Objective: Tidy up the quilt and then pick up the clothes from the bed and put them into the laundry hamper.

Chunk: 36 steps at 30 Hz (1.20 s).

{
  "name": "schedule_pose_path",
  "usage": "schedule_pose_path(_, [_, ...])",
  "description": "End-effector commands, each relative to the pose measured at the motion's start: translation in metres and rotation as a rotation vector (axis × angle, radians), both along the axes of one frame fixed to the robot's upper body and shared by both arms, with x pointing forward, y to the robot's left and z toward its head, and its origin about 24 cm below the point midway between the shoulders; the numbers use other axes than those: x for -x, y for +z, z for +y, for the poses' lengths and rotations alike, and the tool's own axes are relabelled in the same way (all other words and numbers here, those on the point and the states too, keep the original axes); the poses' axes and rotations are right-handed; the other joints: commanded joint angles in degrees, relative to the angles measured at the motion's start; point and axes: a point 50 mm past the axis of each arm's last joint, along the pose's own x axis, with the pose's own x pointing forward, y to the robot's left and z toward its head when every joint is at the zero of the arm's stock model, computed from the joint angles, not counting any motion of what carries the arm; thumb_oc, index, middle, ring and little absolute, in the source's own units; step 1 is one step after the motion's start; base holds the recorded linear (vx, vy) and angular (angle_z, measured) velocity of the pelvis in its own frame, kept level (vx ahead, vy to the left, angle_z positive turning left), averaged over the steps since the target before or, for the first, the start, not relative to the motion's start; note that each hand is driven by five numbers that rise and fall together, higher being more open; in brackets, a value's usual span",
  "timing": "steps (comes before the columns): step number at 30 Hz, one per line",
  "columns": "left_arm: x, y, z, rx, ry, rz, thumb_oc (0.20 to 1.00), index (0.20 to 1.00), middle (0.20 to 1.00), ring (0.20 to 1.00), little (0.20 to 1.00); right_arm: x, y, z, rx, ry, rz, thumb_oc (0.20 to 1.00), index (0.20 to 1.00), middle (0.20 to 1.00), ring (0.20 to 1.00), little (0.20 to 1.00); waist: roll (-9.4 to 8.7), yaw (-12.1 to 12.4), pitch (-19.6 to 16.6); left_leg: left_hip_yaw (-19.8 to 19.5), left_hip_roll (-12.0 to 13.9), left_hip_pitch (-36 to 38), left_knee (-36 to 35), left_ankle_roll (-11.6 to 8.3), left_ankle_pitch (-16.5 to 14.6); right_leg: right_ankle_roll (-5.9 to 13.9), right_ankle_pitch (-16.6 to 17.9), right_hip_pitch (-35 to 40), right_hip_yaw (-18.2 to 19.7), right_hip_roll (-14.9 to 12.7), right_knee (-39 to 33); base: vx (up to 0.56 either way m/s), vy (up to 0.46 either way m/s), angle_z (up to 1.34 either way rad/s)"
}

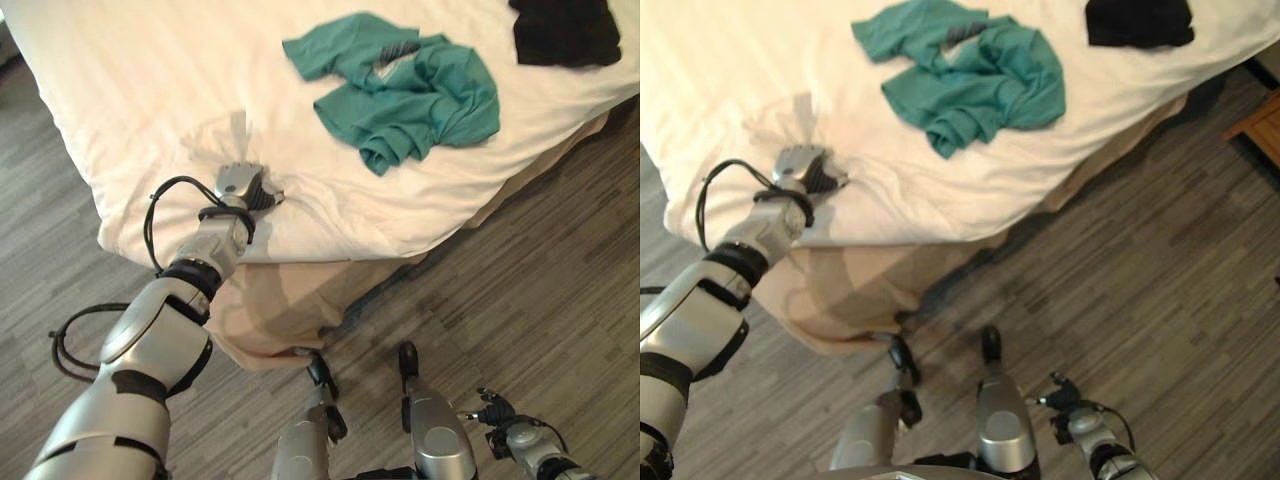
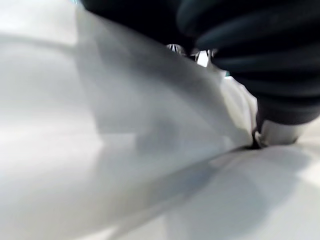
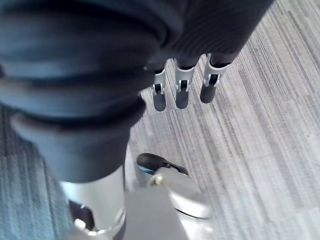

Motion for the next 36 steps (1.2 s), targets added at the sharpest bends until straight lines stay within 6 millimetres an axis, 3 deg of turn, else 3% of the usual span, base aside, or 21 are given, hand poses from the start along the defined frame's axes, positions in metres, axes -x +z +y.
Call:
schedule_pose_path(1, [0.038, -0.072, 0.039, 0.034, 0.154, 0.274, 0.495, 0.495, 0.495, 0.495, 0.495, 0.007, 0.002, -0.012, 0.002, -0.077, -0.02, 1.0, 1.0, 1.0, 1.0, 1.0, -3.29, 1.8, -4.4, 0.3, 2.2, 3.2, 2.2, -3.42, -5.6, 4.9, 2.1, -4.8, -0.3, -3.6, 0.8, 0.13, 0.056, -0.17])
schedule_pose_path(2, [0.079, -0.12, 0.054, 0.105, 0.194, 0.379, 1.0, 1.0, 1.0, 1.0, 1.0, -0.017, 0.022, -0.02, 0.021, -0.069, -0.151, 1.0, 1.0, 1.0, 1.0, 1.0, -3.16, 2.6, -6.0, 0.1, 1.9, 5.8, 0.6, -3.34, -5.9, 4.88, 1.9, -2.5, -0.5, -3.5, -0.1, 0.06, 0.036, -0.06])
schedule_pose_path(4, [0.1, -0.14, 0.059, 0.14, 0.218, 0.43, 1.0, 1.0, 1.0, 1.0, 1.0, -0.023, 0.03, -0.023, 0.032, -0.055, -0.189, 1.0, 1.0, 1.0, 1.0, 1.0, -3.09, 3.0, -7.0, 0.1, 1.8, 6.5, 0.2, -3.24, -6.0, 4.75, 2.0, -1.7, -0.5, -3.3, -0.4, 0.07, 0.045, 0.03])
schedule_pose_path(6, [0.153, -0.184, 0.071, 0.209, 0.308, 0.549, 1.0, 1.0, 1.0, 1.0, 1.0, -0.041, 0.053, -0.031, 0.077, -0.004, -0.3, 1.0, 1.0, 1.0, 1.0, 1.0, -3.37, 4.0, -8.6, -0.3, 1.8, 8.2, -0.2, -3.09, -6.4, 4.55, 1.8, 0.3, -1.0, -3.1, -1.0, 0.1, 0.047, 0.04])
schedule_pose_path(7, [0.207, -0.218, 0.076, 0.238, 0.388, 0.684, 1.0, 1.0, 1.0, 1.0, 1.0, -0.057, 0.076, -0.041, 0.14, 0.039, -0.382, 1.0, 1.0, 1.0, 1.0, 1.0, -3.51, 5.1, -9.9, -0.7, 1.8, 9.6, -0.2, -2.99, -7.0, 4.47, 1.5, 2.5, -1.5, -3.1, -1.7, 0.09, 0.032, 0.03])
schedule_pose_path(8, [0.207, -0.218, 0.076, 0.238, 0.389, 0.684, 1.0, 1.0, 1.0, 1.0, 1.0, -0.057, 0.076, -0.041, 0.14, 0.04, -0.381, 1.0, 1.0, 1.0, 1.0, 1.0, -3.5, 5.0, -10.0, -0.7, 1.8, 9.4, -0.2, -2.98, -6.9, 4.43, 1.7, 2.3, -1.5, -3.1, -1.8, 0.08, 0.047, -0.02])
schedule_pose_path(11, [0.319, -0.265, 0.077, 0.248, 0.594, 0.989, 1.0, 1.0, 1.0, 1.0, 1.0, -0.098, 0.131, -0.027, 0.189, 0.161, -0.633, 1.0, 1.0, 1.0, 1.0, 1.0, -3.77, 7.4, -11.9, -1.5, 1.8, 10.7, -0.2, -2.82, -7.4, 4.28, 1.3, 4.8, -2.7, -2.9, -2.3, 0.05, 0.06, 0.02])
schedule_pose_path(12, [0.319, -0.265, 0.077, 0.249, 0.594, 0.989, 1.0, 1.0, 1.0, 1.0, 1.0, -0.098, 0.131, -0.027, 0.19, 0.161, -0.634, 1.0, 1.0, 1.0, 1.0, 1.0, -3.77, 7.3, -12.0, -1.5, 1.8, 10.5, -0.2, -2.81, -7.3, 4.23, 1.4, 4.7, -2.7, -2.9, -2.3, 0.04, 0.026, 0.13])
schedule_pose_path(13, [0.367, -0.276, 0.069, 0.278, 0.697, 1.115, 1.0, 1.0, 1.0, 1.0, 1.0, -0.114, 0.156, -0.016, 0.191, 0.202, -0.754, 0.567, 0.567, 0.567, 0.567, 0.567, -3.85, 9.1, -12.7, -2.5, 1.8, 10.8, -0.2, -2.74, -7.4, 4.1, 1.1, 5.8, -3.6, -2.9, -2.7, 0.04, 0.017, 0.19])
schedule_pose_path(14, [0.382, -0.278, 0.066, 0.293, 0.736, 1.151, 1.0, 1.0, 1.0, 1.0, 1.0, -0.12, 0.165, -0.009, 0.186, 0.221, -0.799, 0.2, 0.2, 0.2, 0.2, 0.2, -3.9, 9.7, -13.1, -2.9, 1.9, 10.6, -0.2, -2.72, -7.4, 4.06, 1.1, 6.1, -4.1, -3.0, -2.8, 0.04, 0.017, 0.1])
schedule_pose_path(17, [0.418, -0.282, 0.055, 0.349, 0.825, 1.221, 1.0, 1.0, 1.0, 1.0, 1.0, -0.14, 0.199, 0.017, 0.179, 0.309, -0.948, 0.2, 0.2, 0.2, 0.2, 0.2, -3.89, 12.6, -13.3, -4.8, 1.9, 9.9, -0.2, -2.66, -7.2, 4.01, 1.0, 6.8, -5.8, -3.2, -3.2, 0.0, -0.011, 0.16])
schedule_pose_path(21, [0.411, -0.285, 0.048, 0.37, 0.78, 1.206, 1.0, 1.0, 1.0, 1.0, 1.0, -0.169, 0.233, 0.046, 0.173, 0.378, -1.05, 0.2, 0.2, 0.2, 0.2, 0.2, -3.45, 15.9, -12.0, -7.3, 1.8, 7.5, -0.2, -2.77, -6.1, 3.95, 1.0, 5.7, -7.4, -3.4, -2.9, -0.13, -0.028, 0.24])
schedule_pose_path(23, [0.363, -0.285, 0.04, 0.376, 0.619, 1.09, 1.0, 1.0, 1.0, 1.0, 1.0, -0.198, 0.289, 0.08, 0.182, 0.459, -1.193, 0.2, 0.2, 0.2, 0.2, 0.2, -2.24, 18.5, -7.5, -10.0, 1.7, 3.7, -0.1, -3.13, -4.5, 3.85, 0.6, 2.7, -8.9, -3.6, -1.0, -0.25, -0.025, 0.26])
schedule_pose_path(24, [0.363, -0.285, 0.04, 0.378, 0.618, 1.088, 1.0, 1.0, 1.0, 1.0, 1.0, -0.198, 0.29, 0.081, 0.183, 0.459, -1.195, 0.2, 0.2, 0.2, 0.2, 0.2, -2.23, 18.4, -7.5, -10.1, 1.7, 3.4, -0.2, -3.09, -4.3, 3.82, 0.7, 2.5, -8.9, -3.6, -0.9, -0.19, -0.017, 0.66])
schedule_pose_path(27, [0.286, -0.271, 0.023, 0.449, 0.427, 0.871, 1.0, 1.0, 1.0, 1.0, 1.0, -0.213, 0.331, 0.103, 0.213, 0.508, -1.274, 0.2, 0.2, 0.2, 0.2, 0.2, -0.36, 19.8, -3.0, -12.5, 1.9, -1.1, 0.8, -3.59, -2.5, 3.59, 0.0, -1.6, -10.6, -4.5, 2.4, -0.17, -0.007, 0.81])
schedule_pose_path(28, [0.286, -0.271, 0.023, 0.449, 0.427, 0.871, 1.0, 1.0, 1.0, 1.0, 1.0, -0.213, 0.331, 0.103, 0.213, 0.508, -1.274, 0.2, 0.2, 0.2, 0.2, 0.2, -0.36, 19.8, -3.0, -12.6, 1.9, -1.2, 0.8, -3.59, -2.5, 3.59, 0.0, -1.6, -10.7, -4.5, 2.5, -0.16, 0.032, 0.57])
schedule_pose_path(29, [0.235, -0.25, -0.005, 0.555, 0.255, 0.705, 1.0, 1.0, 1.0, 1.0, 1.0, -0.218, 0.338, 0.123, 0.187, 0.529, -1.283, 0.2, 0.2, 0.2, 0.2, 0.2, 1.24, 20.5, -0.7, -13.5, 1.7, -4.1, 0.7, -3.79, -1.3, 3.86, -0.2, -4.5, -11.7, -5.3, 4.2, -0.1, 0.031, 0.58])
schedule_pose_path(30, [0.235, -0.25, -0.005, 0.555, 0.255, 0.704, 1.0, 1.0, 1.0, 1.0, 1.0, -0.218, 0.339, 0.123, 0.187, 0.529, -1.284, 0.2, 0.2, 0.2, 0.2, 0.2, 1.21, 20.4, -0.9, -13.6, 1.7, -4.5, 0.7, -3.74, -1.1, 3.83, 0.0, -4.8, -11.7, -5.4, 4.1, -0.17, 0.042, 0.52])
schedule_pose_path(32, [0.194, -0.227, -0.031, 0.604, 0.11, 0.577, 1.0, 1.0, 1.0, 1.0, 1.0, -0.219, 0.321, 0.148, 0.1, 0.556, -1.235, 0.2, 0.2, 0.2, 0.2, 0.2, 2.7, 20.9, 1.1, -14.1, 1.6, -7.0, 0.2, -4.09, -0.1, 4.21, 0.0, -7.5, -12.5, -6.0, 5.0, -0.12, 0.035, 0.34])
schedule_pose_path(35, [0.169, -0.215, -0.049, 0.57, 0.028, 0.511, 1.0, 1.0, 1.0, 1.0, 1.0, -0.207, 0.265, 0.183, -0.025, 0.632, -1.066, 0.2, 0.2, 0.2, 0.2, 0.2, 2.89, 20.5, 2.4, -13.8, 1.6, -8.6, -0.2, -4.35, 0.4, 4.32, 0.0, -9.1, -12.6, -6.3, 5.4, -0.05, 0.016, 0.13])
schedule_pose_path(36, [0.168, -0.215, -0.05, 0.57, 0.028, 0.51, 1.0, 1.0, 1.0, 1.0, 1.0, -0.207, 0.265, 0.183, -0.024, 0.632, -1.067, 0.2, 0.2, 0.2, 0.2, 0.2, 2.9, 20.5, 2.2, -13.9, 1.6, -9.0, -0.2, -4.3, 0.5, 4.29, 0.3, -9.3, -12.7, -6.3, 5.3, 0.0, 0.028, 0.14])
